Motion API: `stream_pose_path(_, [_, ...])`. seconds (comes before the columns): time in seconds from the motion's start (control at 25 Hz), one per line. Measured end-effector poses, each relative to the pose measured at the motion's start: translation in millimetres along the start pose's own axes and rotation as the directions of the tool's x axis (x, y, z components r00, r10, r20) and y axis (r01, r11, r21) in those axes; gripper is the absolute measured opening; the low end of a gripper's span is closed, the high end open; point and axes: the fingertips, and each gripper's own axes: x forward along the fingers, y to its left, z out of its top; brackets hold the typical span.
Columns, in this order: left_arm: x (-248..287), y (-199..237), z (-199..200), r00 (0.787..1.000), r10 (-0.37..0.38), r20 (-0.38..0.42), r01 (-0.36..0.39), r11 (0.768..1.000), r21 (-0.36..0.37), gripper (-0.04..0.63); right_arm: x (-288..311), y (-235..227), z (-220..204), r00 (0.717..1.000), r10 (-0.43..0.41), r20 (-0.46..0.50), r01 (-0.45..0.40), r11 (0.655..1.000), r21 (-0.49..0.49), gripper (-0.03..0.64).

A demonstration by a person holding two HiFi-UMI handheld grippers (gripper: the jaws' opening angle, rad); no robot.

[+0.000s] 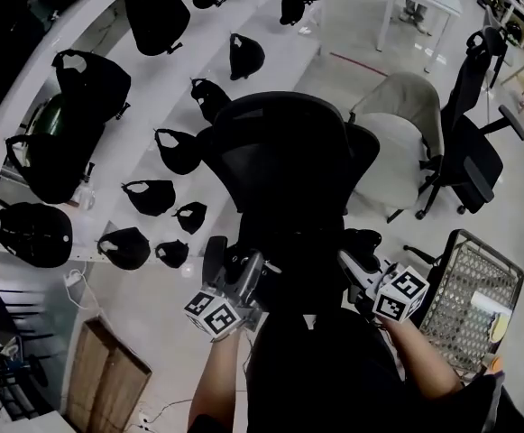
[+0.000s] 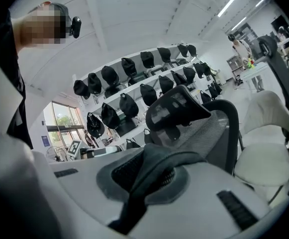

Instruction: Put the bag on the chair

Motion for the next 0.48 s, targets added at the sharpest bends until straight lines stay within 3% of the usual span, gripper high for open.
stream_pose_path(0.48, [25, 82, 3, 0.995, -0.022, -0.095, 0.018, 0.999, -0.044, 0.028, 68, -42, -28, 0.990, -0.124, -0.068, 0.129, 0.989, 0.068, 0.015])
